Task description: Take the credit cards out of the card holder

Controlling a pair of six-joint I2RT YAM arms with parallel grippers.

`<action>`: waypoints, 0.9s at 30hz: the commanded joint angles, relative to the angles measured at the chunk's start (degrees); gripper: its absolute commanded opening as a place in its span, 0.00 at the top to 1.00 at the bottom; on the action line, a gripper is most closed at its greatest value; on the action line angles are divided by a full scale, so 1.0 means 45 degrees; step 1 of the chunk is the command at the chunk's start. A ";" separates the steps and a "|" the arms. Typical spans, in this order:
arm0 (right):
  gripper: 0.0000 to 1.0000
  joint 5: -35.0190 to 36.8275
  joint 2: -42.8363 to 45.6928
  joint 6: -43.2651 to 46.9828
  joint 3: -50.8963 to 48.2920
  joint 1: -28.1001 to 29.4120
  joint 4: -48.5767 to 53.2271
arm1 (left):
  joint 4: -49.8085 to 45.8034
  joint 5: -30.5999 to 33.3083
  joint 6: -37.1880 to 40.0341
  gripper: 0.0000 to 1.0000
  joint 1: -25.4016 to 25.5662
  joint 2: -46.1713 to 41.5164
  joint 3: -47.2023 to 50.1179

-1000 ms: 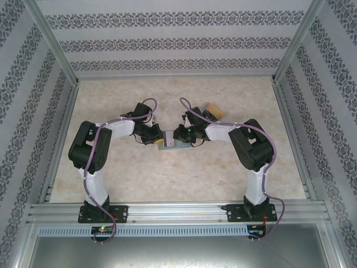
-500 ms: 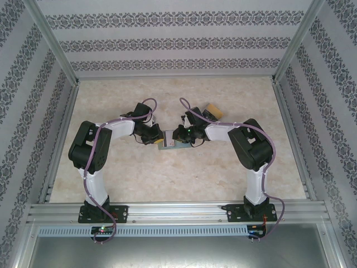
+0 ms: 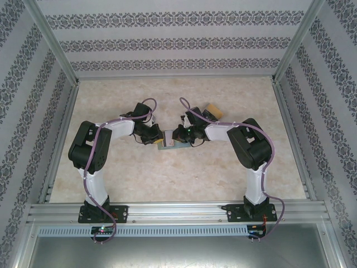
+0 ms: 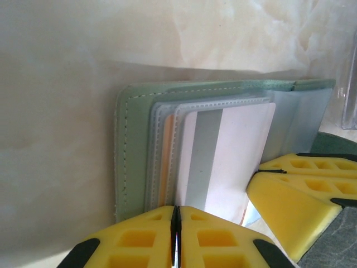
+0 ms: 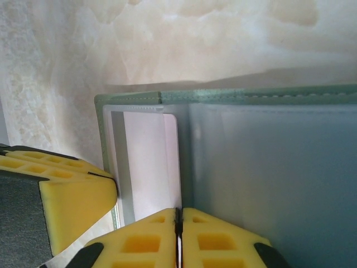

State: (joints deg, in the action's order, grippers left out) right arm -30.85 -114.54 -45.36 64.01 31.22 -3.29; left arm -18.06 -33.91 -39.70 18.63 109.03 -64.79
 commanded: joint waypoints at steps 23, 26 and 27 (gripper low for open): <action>0.77 -0.0351 0.0152 0.0349 -0.0528 -0.0298 -0.0625 | -0.1103 0.0382 0.0620 0.83 0.0100 0.0361 -0.0469; 0.75 -0.0482 -0.0004 0.0315 -0.0404 -0.0235 -0.0617 | -0.1121 0.0369 0.0628 0.83 0.0101 0.0392 -0.0448; 0.75 -0.0524 -0.0033 0.0335 -0.0364 -0.0210 -0.0597 | -0.1121 0.0368 0.0630 0.83 0.0098 0.0397 -0.0463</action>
State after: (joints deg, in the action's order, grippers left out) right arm -32.25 -112.99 -43.62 61.19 29.78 -6.28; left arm -20.16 -33.36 -37.93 18.70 109.25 -66.04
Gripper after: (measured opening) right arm 0.251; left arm 0.171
